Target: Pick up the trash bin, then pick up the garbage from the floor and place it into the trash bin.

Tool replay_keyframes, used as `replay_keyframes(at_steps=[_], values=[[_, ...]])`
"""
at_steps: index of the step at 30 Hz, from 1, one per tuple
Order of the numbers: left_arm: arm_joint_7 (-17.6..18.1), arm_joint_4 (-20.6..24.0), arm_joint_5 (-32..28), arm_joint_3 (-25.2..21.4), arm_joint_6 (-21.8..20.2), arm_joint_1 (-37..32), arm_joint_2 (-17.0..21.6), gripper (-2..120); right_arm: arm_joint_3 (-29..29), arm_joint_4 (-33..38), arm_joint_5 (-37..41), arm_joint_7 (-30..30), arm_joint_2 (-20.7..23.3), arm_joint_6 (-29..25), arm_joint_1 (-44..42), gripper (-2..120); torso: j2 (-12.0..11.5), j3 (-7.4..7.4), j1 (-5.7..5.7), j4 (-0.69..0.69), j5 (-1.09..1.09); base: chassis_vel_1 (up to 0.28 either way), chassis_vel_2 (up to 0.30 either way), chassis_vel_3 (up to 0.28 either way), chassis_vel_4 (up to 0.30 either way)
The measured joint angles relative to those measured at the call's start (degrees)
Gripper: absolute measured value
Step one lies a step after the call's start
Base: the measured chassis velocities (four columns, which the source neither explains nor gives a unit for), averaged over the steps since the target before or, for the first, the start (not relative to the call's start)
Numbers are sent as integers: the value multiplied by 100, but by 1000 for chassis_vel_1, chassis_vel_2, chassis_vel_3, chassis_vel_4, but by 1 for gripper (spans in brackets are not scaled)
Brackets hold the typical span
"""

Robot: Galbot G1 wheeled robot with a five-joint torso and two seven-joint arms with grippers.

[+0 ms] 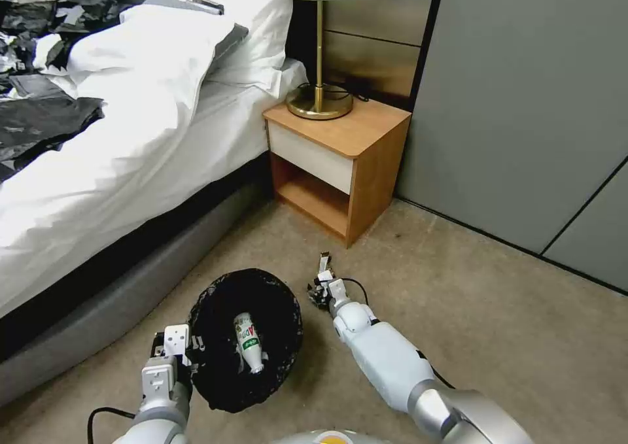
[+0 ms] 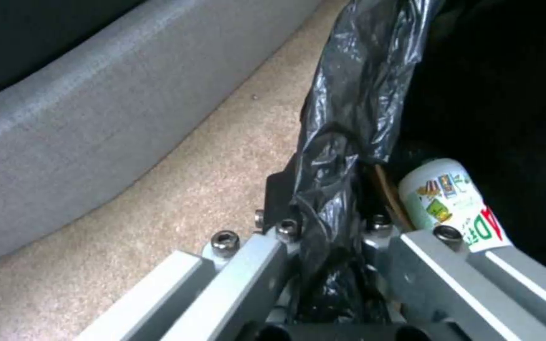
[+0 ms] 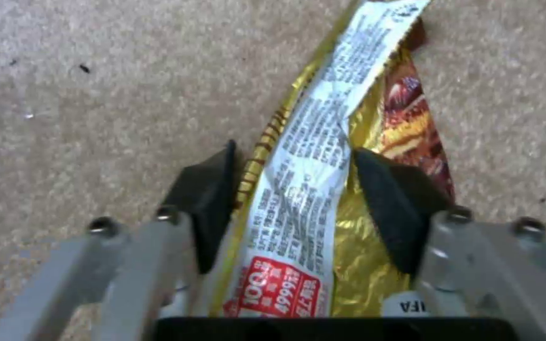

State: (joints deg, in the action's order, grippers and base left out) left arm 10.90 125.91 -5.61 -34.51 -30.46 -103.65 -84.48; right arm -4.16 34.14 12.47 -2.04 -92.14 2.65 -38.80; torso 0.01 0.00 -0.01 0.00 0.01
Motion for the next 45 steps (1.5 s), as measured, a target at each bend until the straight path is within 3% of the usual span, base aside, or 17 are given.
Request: replay_keyframes(at_steps=[4,6,10,13,27,29,30,33,34,37,38,41,45], values=[[-3,18,-1,-18,-3,-29,1,0,23,-81,54,34,1,-60,10,38,0,0,0,0,-2,0,0,0,0],[-5,23,-2,-23,-3,-56,2,0,32,-173,69,66,26,-143,14,25,0,0,0,0,-1,0,0,0,0],[-7,23,-2,-24,-3,-67,4,0,42,-219,72,85,52,-199,2,17,0,0,0,1,0,0,0,0,0],[-9,16,-1,2,-4,-46,7,0,75,-318,83,121,78,-284,-25,0,1,-1,0,1,1,0,0,0,0],[-20,-2,-15,11,-8,-22,26,0,65,-105,133,65,256,-385,-126,0,0,1,0,3,2,0,0,0,0],[-19,-2,-17,12,-8,-11,45,0,70,398,182,-83,451,-387,-314,0,-1,3,1,-10,-9,0,0,0,0],[-19,-2,-17,12,-8,-11,45,0,70,398,182,-83,451,-387,-314,0,-1,3,1,-10,-9,0,0,0,0],[-19,-9,-35,19,-8,9,77,0,65,1681,159,-209,736,-583,-739,0,-1,2,1,-4,-3,0,0,0,0],[-19,-9,-35,19,-8,9,77,0,65,1681,159,-209,736,-583,-739,0,-1,2,1,-4,-3,0,0,0,0],[-19,-28,-62,23,-7,23,101,0,72,2854,-94,-162,936,-1153,-1111,0,-1,2,1,-1,-1,0,0,0,0],[-19,-28,-62,23,-7,23,101,0,72,2854,-94,-162,936,-1153,-1111,0,-1,2,1,-1,-1,0,0,0,0],[-19,-28,-76,23,-7,29,111,0,-16,4211,-159,156,1146,-1532,-1454,0,-1,1,1,0,-1,0,0,0,0],[-20,-23,-83,22,-7,31,111,0,-111,4912,-174,458,1283,-1680,-1642,0,-1,1,1,0,-1,0,0,0,0]])
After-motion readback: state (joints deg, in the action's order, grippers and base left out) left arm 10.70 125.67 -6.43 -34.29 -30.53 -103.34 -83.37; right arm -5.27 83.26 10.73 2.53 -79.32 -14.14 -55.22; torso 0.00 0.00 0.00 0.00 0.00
